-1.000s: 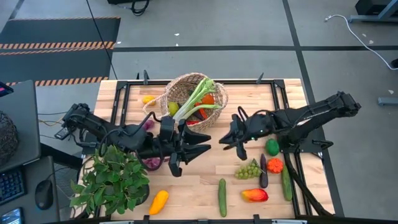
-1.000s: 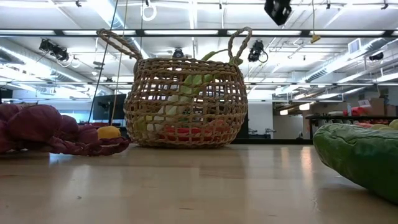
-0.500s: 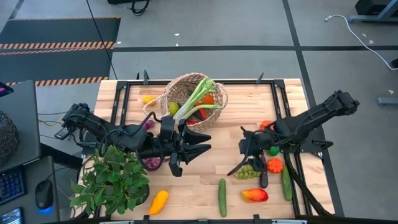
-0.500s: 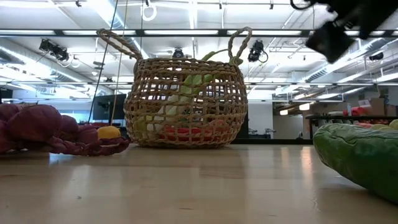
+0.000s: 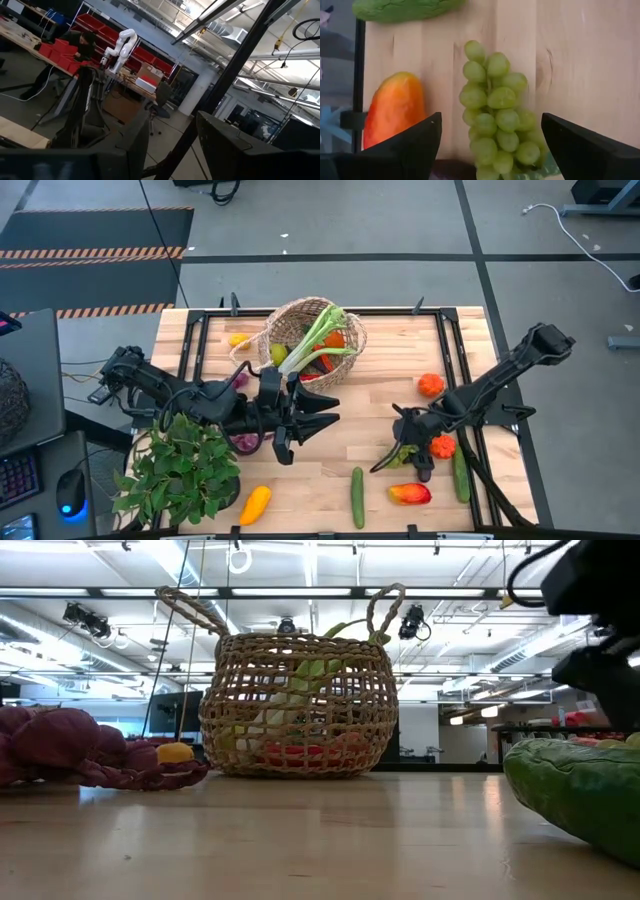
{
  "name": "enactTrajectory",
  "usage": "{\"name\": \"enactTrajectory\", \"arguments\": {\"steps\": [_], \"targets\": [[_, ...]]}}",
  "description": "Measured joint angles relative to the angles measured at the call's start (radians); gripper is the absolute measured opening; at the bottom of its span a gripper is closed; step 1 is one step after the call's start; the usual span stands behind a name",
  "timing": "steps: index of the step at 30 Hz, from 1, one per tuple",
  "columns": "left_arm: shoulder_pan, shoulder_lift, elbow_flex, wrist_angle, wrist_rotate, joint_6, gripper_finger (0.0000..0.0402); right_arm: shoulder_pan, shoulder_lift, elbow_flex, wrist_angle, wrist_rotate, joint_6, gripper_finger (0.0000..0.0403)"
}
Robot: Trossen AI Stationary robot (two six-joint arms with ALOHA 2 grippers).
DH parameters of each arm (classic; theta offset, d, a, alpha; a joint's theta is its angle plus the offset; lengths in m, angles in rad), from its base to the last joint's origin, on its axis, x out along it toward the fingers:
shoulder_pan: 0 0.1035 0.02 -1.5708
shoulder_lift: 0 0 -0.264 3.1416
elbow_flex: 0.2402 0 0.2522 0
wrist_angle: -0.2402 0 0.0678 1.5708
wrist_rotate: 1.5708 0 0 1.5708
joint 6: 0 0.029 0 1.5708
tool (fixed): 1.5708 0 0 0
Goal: Build produce basket
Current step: Put the green grapes into the brown basket
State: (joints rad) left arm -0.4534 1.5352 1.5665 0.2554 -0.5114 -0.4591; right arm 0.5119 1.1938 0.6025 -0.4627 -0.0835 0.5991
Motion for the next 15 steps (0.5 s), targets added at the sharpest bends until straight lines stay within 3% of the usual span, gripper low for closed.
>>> {"name": "enactTrajectory", "arguments": {"steps": [6,15], "targets": [[0.0,0.0,0.0,-0.017,0.0,-0.004,0.0172,0.024,0.0,-0.066,0.065,0.094,0.052,0.0345],[0.0,0.0,0.0,-0.041,0.0,-0.029,0.0172,0.03,0.0,-0.122,0.079,0.116,0.067,0.0345]]}}
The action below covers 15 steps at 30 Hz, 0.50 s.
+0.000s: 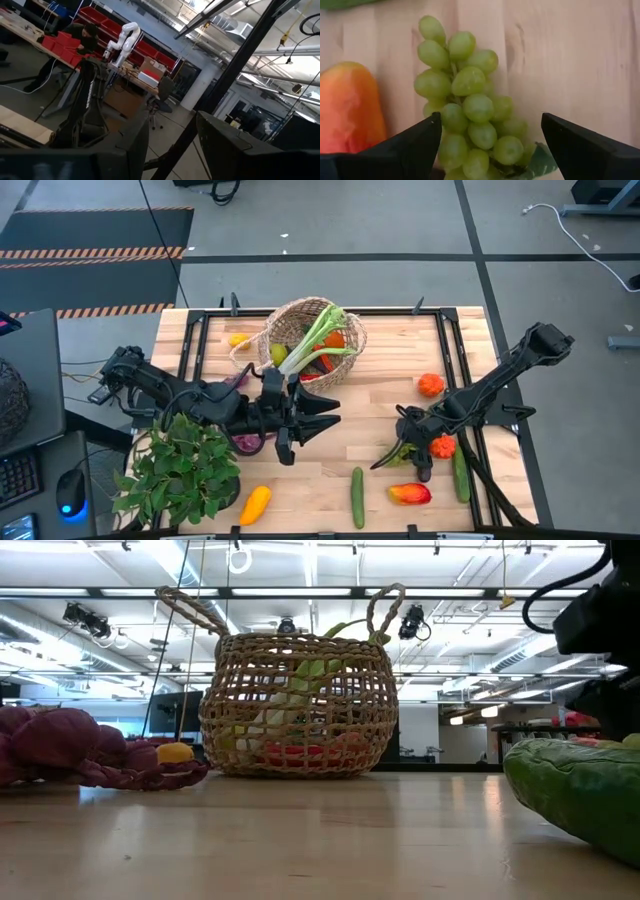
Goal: Build produce basket
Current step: Put the green grapes into the brown basket
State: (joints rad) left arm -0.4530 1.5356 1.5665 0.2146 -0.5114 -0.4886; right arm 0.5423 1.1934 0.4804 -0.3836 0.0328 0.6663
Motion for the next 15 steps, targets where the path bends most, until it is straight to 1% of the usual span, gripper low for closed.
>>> {"name": "enactTrajectory", "arguments": {"steps": [6,10,15], "targets": [[0.002,0.0,0.0,0.002,-0.001,-0.005,0.0172,0.0,-0.001,-0.017,0.005,0.05,0.041,0.0345],[0.002,0.0,0.0,0.002,-0.001,-0.006,0.0172,0.001,-0.001,-0.019,0.018,0.051,0.03,0.0345],[0.002,0.0,0.0,0.005,-0.001,0.001,0.0172,0.028,0.0,-0.02,0.08,0.053,0.039,0.0345]]}}
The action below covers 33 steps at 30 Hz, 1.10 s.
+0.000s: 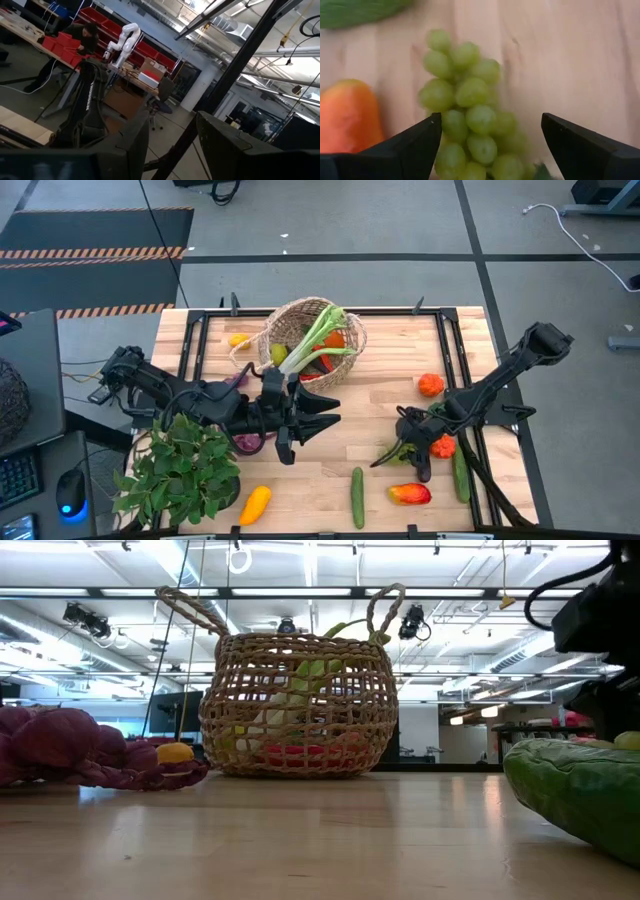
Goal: Build produce basket
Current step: Put the green grapes into the brown basket
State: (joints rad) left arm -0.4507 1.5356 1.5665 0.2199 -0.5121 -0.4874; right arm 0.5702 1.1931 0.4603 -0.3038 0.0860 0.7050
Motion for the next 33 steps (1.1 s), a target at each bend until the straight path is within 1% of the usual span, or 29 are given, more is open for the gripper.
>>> {"name": "enactTrajectory", "arguments": {"steps": [5,11,13,17,23,30,33], "targets": [[0.0,0.0,0.0,0.013,0.0,0.033,0.0172,0.055,0.0,0.0,0.018,0.008,0.01,0.0345],[0.009,0.0,0.0,0.017,0.0,0.036,0.0172,0.11,0.001,-0.001,-0.083,0.063,0.087,0.0344],[0.014,0.0,0.0,0.017,0.0,0.035,0.0172,0.118,0.001,-0.014,-0.088,0.074,0.109,0.0338],[0.023,0.0,0.0,0.016,0.0,0.028,0.0172,0.118,0.001,-0.031,-0.095,0.079,0.15,0.0313],[0.023,0.0,0.0,0.016,0.0,0.027,0.0172,0.113,0.001,-0.032,-0.079,0.106,0.152,0.0269],[0.023,0.0,0.0,0.016,0.0,0.026,0.0172,0.087,0.001,-0.03,0.034,0.106,0.156,0.0211],[0.023,0.0,0.0,0.016,0.0,0.023,0.0172,0.066,0.002,-0.003,0.086,0.107,0.152,0.0185]]}}
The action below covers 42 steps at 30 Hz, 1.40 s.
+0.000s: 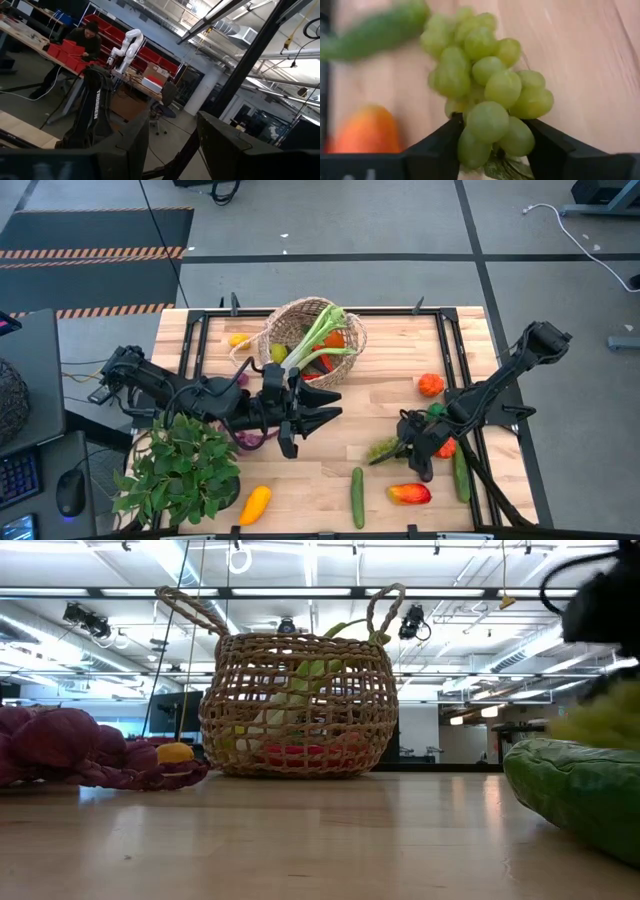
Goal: Build produce basket
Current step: Put the green grapes into the brown basket
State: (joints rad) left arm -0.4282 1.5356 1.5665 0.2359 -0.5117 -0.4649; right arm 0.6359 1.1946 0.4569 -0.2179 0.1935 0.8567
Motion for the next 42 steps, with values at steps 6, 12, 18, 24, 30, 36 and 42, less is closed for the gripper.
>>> {"name": "enactTrajectory", "arguments": {"steps": [6,12,18,24,30,36,42], "targets": [[0.0,0.0,0.0,0.002,0.0,-0.003,0.0172,-0.083,0.0,0.13,0.033,0.005,-0.166,0.015],[0.0,0.0,0.0,0.07,0.0,0.034,0.0172,-0.212,0.0,0.295,0.033,0.067,-0.377,0.0142],[-0.001,-0.014,-0.001,0.108,0.0,0.091,0.0172,-0.354,0.0,0.438,0.031,0.079,-0.489,0.0141],[0.0,-0.03,-0.001,0.106,0.0,0.118,0.0172,-0.461,0.0,0.534,0.03,0.079,-0.567,0.0141],[0.0,-0.037,-0.001,0.108,0.0,0.137,0.0172,-0.534,-0.001,0.569,0.05,0.079,-0.571,0.0141],[0.014,-0.036,-0.001,0.11,0.0,0.164,0.0172,-0.584,0.013,0.573,0.088,0.107,-0.594,0.0141],[0.051,-0.04,0.0,0.138,0.0,0.189,0.0172,-0.642,0.092,0.576,0.209,0.08,-0.57,0.0141]]}}
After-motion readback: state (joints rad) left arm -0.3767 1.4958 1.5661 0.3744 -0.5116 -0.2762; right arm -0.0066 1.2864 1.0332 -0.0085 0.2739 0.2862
